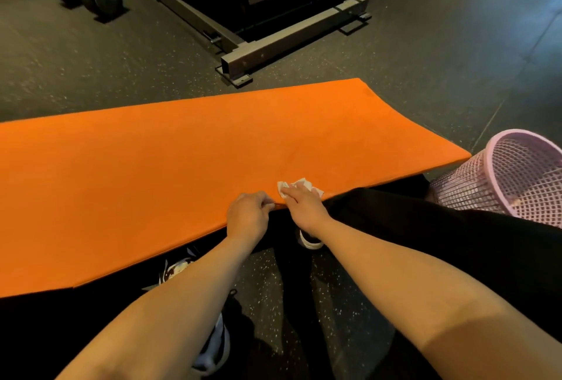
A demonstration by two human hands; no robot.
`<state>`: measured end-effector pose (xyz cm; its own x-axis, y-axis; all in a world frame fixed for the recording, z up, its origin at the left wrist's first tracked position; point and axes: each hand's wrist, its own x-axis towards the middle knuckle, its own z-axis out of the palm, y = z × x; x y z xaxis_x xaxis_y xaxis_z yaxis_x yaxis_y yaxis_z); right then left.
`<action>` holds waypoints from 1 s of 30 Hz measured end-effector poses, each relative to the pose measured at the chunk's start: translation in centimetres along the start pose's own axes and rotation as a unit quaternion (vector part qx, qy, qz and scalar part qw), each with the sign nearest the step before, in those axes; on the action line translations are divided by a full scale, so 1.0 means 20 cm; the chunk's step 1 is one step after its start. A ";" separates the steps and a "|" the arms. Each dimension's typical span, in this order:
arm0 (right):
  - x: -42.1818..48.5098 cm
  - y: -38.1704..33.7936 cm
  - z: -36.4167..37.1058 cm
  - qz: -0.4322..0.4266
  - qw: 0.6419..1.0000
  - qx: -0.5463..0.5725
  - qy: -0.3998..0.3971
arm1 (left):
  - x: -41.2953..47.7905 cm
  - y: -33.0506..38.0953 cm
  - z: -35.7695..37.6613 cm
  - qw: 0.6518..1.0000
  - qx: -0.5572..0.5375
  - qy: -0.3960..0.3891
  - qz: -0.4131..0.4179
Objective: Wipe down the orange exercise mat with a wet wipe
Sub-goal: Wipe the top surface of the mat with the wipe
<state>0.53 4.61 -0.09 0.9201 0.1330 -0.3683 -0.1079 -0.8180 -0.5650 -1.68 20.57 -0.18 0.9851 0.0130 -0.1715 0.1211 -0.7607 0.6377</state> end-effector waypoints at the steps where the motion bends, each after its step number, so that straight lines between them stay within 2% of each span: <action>1: -0.01 0.00 -0.01 -0.004 1.000 0.008 0.002 | -0.01 0.02 -0.01 1.000 0.010 -0.002 0.001; 6: -0.03 -0.04 -0.01 -0.012 1.000 0.014 0.012 | -0.02 0.03 -0.03 0.999 0.016 -0.003 -0.030; 9: 0.00 -0.06 -0.02 -0.002 1.000 -0.009 -0.007 | -0.02 0.04 -0.02 0.999 0.014 -0.004 -0.039; 14: 0.06 -0.11 -0.02 -0.007 0.999 -0.021 -0.034 | 0.01 -0.02 -0.03 0.999 0.027 0.028 0.010; 17: 0.10 -0.12 0.02 -0.012 0.998 -0.041 -0.045 | 0.06 -0.13 -0.03 0.999 0.033 -0.001 0.033; 21: 0.15 -0.14 0.10 -0.016 0.996 -0.086 -0.025 | 0.12 -0.31 -0.04 0.993 0.108 -0.043 0.032; 24: 0.18 -0.18 0.19 -0.038 0.994 -0.098 -0.039 | 0.13 -0.40 -0.04 0.986 0.135 -0.101 0.012; 30: 0.17 -0.18 0.31 -0.105 0.982 -0.141 -0.065 | 0.08 -0.49 0.00 0.979 0.170 -0.114 0.023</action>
<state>1.79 11.41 -3.88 0.8530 0.3706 -0.3674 0.2045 -0.8852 -0.4179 -1.24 28.03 -6.65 0.9312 -0.1409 -0.3362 -0.0076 -0.9296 0.3686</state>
